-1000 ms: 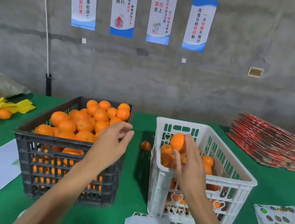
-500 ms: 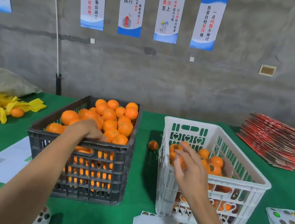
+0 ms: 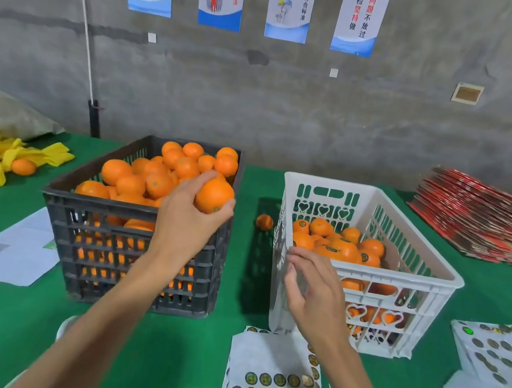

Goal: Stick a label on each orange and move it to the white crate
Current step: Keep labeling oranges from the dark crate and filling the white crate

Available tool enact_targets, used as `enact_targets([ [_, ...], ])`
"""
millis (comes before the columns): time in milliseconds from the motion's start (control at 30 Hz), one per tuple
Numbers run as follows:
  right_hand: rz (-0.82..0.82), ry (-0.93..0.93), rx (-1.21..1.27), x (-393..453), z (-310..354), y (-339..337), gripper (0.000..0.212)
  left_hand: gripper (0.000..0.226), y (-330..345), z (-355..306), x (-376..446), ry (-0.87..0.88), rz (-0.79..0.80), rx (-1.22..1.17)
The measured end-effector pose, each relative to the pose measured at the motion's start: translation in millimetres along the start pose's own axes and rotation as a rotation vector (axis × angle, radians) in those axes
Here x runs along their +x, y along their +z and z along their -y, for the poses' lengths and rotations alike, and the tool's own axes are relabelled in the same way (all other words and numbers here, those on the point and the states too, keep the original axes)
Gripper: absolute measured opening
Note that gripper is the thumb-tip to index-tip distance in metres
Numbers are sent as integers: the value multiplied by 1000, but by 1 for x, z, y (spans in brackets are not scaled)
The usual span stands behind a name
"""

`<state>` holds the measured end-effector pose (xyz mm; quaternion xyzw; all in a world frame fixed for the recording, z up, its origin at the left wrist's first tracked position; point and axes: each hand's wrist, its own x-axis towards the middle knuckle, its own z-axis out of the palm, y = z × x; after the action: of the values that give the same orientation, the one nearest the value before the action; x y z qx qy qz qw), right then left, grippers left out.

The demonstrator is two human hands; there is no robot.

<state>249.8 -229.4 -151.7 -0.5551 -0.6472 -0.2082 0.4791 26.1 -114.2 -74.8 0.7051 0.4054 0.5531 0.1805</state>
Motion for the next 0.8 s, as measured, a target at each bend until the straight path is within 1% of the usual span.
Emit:
enact_targets([
  [100,14,-23,18,-19,5,3,16,56,23,-7,-56,-7,69,-107],
  [200,115,58,97,-45,9,6,15,51,45,5,-106,-83,176,-158],
  [267,239,159,125,-65,11,9,15,54,56,22,-133,-209,230,-195],
  [333,402,271,142,-85,10,12,16,65,64,37,-153,-374,309,-232],
  [400,572,310,161,-103,9,14,17,70,71,48,-170,-499,382,-253],
  [433,658,306,162,-112,8,15,21,70,74,52,-179,-534,404,-266],
  [467,737,304,162,-120,8,16,30,68,77,54,-188,-560,415,-297],
  [533,836,327,187,-135,7,17,55,61,81,59,-201,-635,394,-407],
  [600,855,363,227,-144,4,17,70,48,83,62,-208,-719,348,-487],
  [667,844,378,237,-148,2,18,74,39,82,65,-210,-785,303,-549],
  [733,829,379,237,-149,1,19,69,39,81,65,-211,-831,259,-618],
  [800,791,404,253,-149,1,22,57,42,81,64,-214,-862,233,-665],
])
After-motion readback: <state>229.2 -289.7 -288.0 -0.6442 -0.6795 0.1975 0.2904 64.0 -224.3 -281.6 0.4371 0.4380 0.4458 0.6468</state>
